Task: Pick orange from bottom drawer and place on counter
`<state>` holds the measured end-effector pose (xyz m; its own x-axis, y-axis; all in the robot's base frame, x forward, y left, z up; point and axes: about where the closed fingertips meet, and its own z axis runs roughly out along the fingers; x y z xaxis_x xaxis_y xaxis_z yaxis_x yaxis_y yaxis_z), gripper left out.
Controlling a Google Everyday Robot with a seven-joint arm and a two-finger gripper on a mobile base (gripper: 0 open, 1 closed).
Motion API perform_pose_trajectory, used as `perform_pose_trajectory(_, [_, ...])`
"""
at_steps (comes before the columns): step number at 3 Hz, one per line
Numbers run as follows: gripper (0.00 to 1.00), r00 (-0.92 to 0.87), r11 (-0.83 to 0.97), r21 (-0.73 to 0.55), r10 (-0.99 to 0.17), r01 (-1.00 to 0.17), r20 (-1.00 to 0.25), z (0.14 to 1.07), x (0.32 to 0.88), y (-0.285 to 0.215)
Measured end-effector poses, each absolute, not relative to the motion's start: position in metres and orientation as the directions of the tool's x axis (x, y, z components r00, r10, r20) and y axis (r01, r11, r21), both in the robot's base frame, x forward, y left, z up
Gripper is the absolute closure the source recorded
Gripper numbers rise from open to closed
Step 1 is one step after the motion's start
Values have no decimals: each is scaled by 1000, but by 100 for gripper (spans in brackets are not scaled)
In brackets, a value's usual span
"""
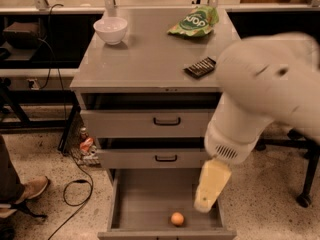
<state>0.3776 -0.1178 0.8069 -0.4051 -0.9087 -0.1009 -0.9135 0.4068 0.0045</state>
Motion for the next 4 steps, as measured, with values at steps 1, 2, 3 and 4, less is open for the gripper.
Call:
perform_pose_trajectory(1, [0,-426,424,35,-903,-905,-58,787,362,-125])
perform_pose_trajectory(2, [0,-425,423,34,-903,-905,-59,788,362,-125])
perform_pose_trajectory(3, [0,-489,485,64,-869,-872,-77,762,378,-136])
perform_pose_trajectory(4, [0,-615,607,109,-786,-787,-66,706,411,-149])
